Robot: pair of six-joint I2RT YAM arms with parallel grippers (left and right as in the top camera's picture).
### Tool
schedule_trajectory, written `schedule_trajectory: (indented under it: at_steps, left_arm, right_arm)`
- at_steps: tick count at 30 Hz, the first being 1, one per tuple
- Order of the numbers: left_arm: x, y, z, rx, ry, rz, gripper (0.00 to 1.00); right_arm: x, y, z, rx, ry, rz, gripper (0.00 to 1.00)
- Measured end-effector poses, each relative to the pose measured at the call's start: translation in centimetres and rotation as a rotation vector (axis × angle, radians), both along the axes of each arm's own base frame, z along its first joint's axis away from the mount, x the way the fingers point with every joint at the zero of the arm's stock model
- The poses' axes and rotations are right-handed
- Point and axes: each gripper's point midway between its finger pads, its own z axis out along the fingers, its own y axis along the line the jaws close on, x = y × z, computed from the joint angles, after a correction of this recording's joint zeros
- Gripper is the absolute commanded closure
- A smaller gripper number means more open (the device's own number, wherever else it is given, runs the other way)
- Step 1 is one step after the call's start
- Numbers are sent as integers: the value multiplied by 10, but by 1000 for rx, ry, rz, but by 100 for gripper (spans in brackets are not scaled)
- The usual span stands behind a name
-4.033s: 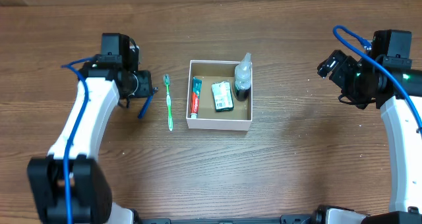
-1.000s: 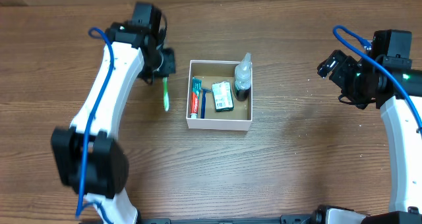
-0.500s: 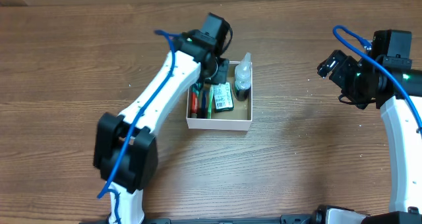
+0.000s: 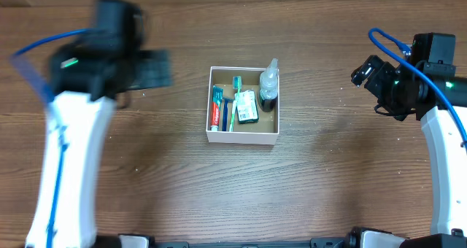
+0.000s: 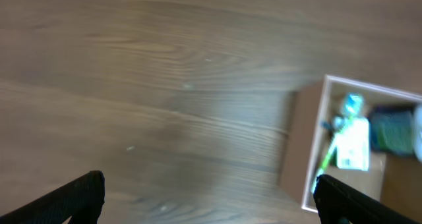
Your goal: Pack container
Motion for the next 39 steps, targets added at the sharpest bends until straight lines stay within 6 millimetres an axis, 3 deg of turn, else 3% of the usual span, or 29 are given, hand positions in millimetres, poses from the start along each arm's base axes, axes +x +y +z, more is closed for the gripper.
schedule_trajectory:
  at_steps: [1, 6, 16, 18, 21, 22, 24, 26, 27, 29, 32, 37, 39]
  left_arm:
    - [-8, 19, 8, 4, -15, 53, 0]
    - [-12, 65, 8, 8, -16, 189, 0]
    - [-8, 68, 8, 7, -25, 197, 0]
    - [-8, 68, 8, 7, -26, 197, 0]
    - [-8, 68, 9, 8, -28, 197, 0]
    - [-8, 68, 9, 7, -28, 197, 0]
    - [-8, 68, 9, 7, -28, 197, 0]
    - [-8, 68, 9, 8, -28, 197, 0]
    - [-8, 68, 9, 7, -28, 197, 0]
    - [-8, 68, 9, 7, -28, 196, 0]
    - [-8, 68, 9, 7, -28, 197, 0]
    - [-7, 68, 9, 7, -29, 197, 0]
    - [-8, 68, 9, 7, -28, 197, 0]
  right_arm:
    - [0, 0, 0, 0, -1, 0, 0]
    - [0, 0, 0, 0, 0, -1, 0]
    - [-1, 1, 3, -1, -10, 1, 0]
    - [-10, 3, 21, -29, -54, 6, 0]
    - [-33, 10, 64, -89, -189, 24, 0]
    - [-44, 13, 94, -132, -314, 48, 0]
    - [-67, 15, 134, -195, -497, 72, 0]
    - [-96, 16, 149, -252, -608, 96, 0]
    - [-119, 18, 144, -286, -648, 115, 0]
    - [-143, 19, 124, -320, -680, 131, 0]
    - [-158, 19, 81, -343, -694, 143, 0]
    - [-146, 18, 12, -361, -725, 148, 0]
    - [-139, 18, -33, -356, -692, 159, 0]
